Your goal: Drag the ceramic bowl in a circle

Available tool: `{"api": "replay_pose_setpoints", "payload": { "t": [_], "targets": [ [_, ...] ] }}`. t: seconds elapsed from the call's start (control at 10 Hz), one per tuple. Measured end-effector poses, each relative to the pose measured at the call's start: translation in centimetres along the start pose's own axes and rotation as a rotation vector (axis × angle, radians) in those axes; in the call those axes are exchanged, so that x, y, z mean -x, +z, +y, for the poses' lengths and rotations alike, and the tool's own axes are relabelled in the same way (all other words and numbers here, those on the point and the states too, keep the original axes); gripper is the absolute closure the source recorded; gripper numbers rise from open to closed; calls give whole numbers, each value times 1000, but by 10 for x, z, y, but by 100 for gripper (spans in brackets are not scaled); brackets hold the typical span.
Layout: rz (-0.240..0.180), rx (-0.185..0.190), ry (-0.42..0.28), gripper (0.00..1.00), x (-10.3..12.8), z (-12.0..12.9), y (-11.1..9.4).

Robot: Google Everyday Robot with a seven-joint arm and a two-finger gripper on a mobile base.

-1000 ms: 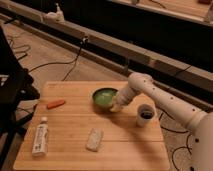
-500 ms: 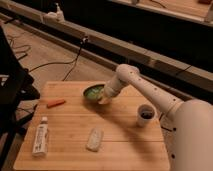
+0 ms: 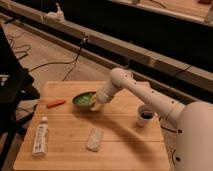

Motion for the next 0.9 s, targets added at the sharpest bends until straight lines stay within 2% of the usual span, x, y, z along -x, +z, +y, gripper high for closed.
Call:
{"api": "replay_pose_setpoints", "payload": {
  "t": [0.2,0.5,0.7,0.9],
  "targets": [
    [-1,14,102,100,-29,34,1],
    [55,-6,239,100,-86,58,-16],
    [110,-41,284,100,-119,48,-39],
    [128,-72,259,100,-119,14,-47]
  ]
}}
